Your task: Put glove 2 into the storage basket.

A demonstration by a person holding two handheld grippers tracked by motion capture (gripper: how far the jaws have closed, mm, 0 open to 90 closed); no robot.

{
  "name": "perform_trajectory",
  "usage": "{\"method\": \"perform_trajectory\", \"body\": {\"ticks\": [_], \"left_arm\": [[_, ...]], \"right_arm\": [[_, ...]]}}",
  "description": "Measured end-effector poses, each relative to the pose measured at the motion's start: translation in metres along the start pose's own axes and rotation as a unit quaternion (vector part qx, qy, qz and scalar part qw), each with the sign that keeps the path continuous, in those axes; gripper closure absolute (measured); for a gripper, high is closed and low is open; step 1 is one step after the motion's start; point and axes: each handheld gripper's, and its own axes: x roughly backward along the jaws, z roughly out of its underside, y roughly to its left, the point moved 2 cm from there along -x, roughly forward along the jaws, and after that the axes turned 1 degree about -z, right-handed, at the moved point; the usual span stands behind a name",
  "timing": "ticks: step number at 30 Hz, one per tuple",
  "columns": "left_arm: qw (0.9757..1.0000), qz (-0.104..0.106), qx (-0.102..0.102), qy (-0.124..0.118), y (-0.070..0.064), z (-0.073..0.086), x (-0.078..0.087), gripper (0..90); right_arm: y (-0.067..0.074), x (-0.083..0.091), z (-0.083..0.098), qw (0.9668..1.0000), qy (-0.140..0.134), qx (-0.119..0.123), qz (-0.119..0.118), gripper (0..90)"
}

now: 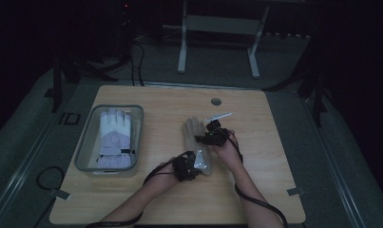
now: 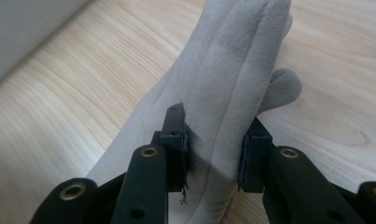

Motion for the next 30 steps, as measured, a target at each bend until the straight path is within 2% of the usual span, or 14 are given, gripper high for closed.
{"method": "perform_trajectory", "body": {"ticks": [3,9,17,22,27,30], "left_arm": [[1.0,0.006,-0.002,0.004,0.003,0.0,0.009,81.4],[0.9999,-0.004,-0.011,0.011,0.008,0.0,0.031,81.5],[0.9991,-0.031,-0.023,0.017,0.013,0.008,0.061,81.6],[0.9982,-0.046,-0.026,0.029,0.016,0.015,0.075,81.6],[0.9976,-0.054,-0.024,0.037,0.021,0.024,0.088,81.6],[0.9975,-0.057,-0.01,0.04,0.023,0.03,0.095,81.7]], "right_arm": [[0.005,0.005,-0.007,1.0,-0.005,0.007,-0.004,68.9],[0.018,0.014,-0.023,0.9996,-0.019,0.016,-0.011,68.9],[0.041,0.019,-0.045,0.9985,-0.04,0.032,-0.021,68.9],[0.056,0.015,-0.058,0.9979,-0.042,0.043,-0.026,68.8],[0.069,0.01,-0.07,0.9971,-0.044,0.052,-0.033,68.8],[0.077,0.005,-0.076,0.9965,-0.048,0.057,-0.037,68.8]]}}
